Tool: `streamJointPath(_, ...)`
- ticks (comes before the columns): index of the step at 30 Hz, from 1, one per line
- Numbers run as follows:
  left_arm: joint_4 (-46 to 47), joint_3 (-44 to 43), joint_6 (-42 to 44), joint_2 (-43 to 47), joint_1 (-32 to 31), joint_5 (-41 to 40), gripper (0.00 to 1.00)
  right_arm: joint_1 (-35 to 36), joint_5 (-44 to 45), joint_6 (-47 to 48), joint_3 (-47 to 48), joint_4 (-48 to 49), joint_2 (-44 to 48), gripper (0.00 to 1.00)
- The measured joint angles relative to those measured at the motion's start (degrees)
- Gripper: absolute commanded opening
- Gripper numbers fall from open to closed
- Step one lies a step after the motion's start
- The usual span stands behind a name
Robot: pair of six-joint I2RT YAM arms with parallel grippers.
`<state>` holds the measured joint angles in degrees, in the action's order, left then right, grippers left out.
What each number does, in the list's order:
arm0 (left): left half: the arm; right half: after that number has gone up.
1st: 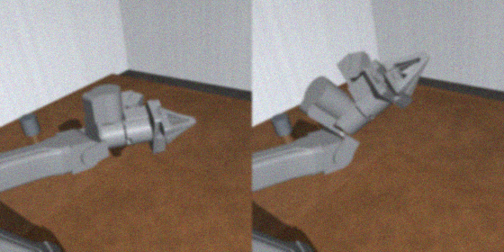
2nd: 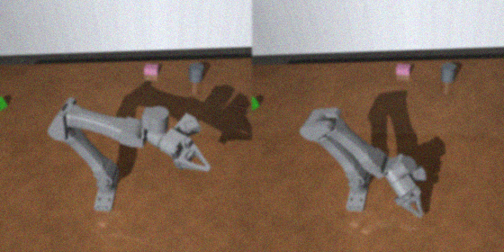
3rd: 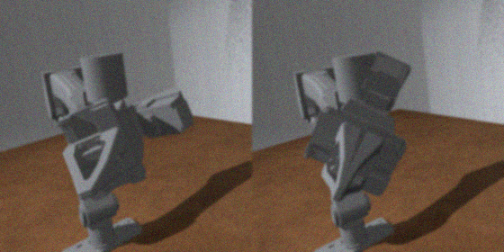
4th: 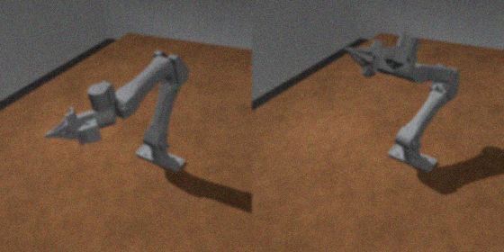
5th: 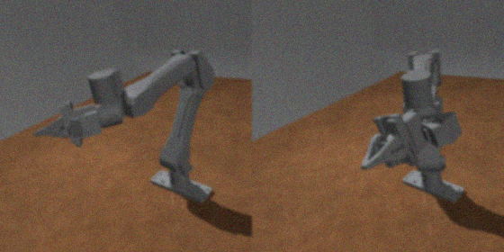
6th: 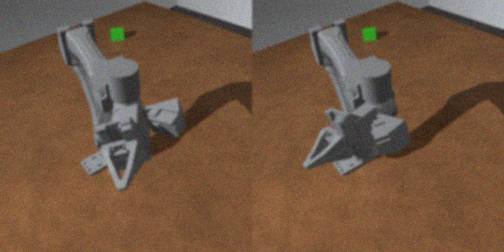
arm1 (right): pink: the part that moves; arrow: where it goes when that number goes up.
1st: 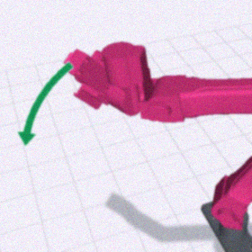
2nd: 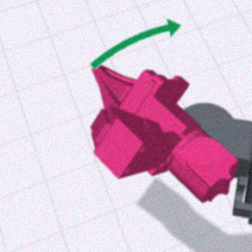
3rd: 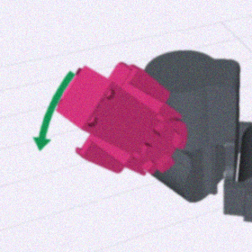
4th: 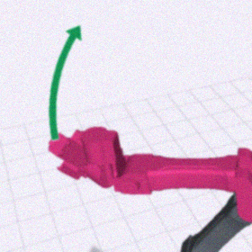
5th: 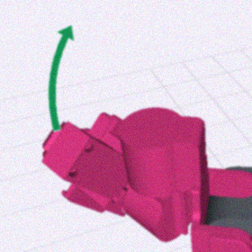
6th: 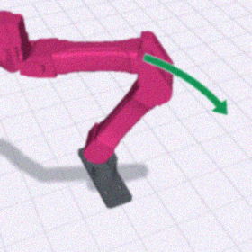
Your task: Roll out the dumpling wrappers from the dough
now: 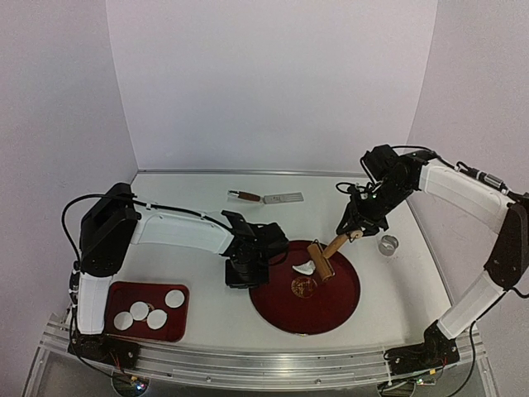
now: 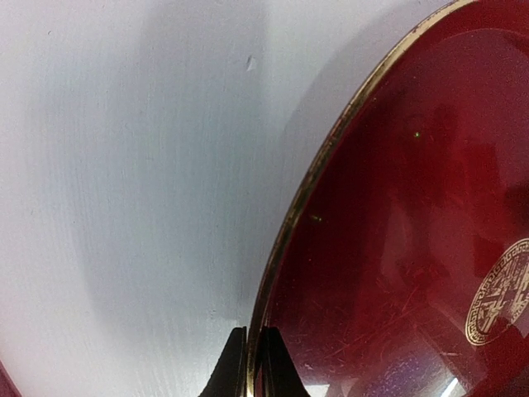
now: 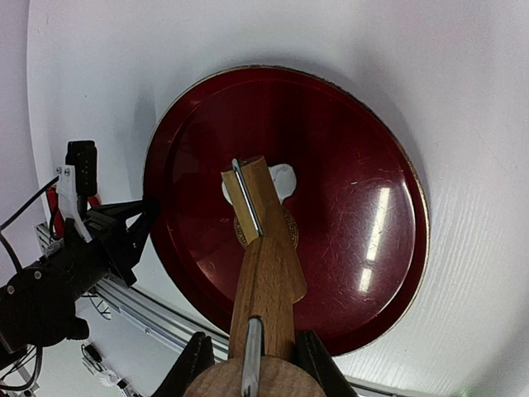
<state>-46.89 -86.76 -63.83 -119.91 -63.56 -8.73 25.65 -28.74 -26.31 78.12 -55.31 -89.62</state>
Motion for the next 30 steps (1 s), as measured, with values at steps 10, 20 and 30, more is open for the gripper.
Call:
streamJointPath(10,0.4,0.4,-0.6,0.2,-0.1,0.0,0.00,0.0,-0.9,3.3,0.0,0.5,-2.2,0.00)
streamJointPath(20,0.4,0.4,-0.6,0.2,-0.1,0.0,0.00,0.8,0.0,5.9,0.0,1.2,-5.2,0.00)
streamJointPath(30,0.4,0.4,-0.6,0.2,-0.1,0.1,0.00,2.1,1.1,7.0,0.0,1.7,-7.6,0.00)
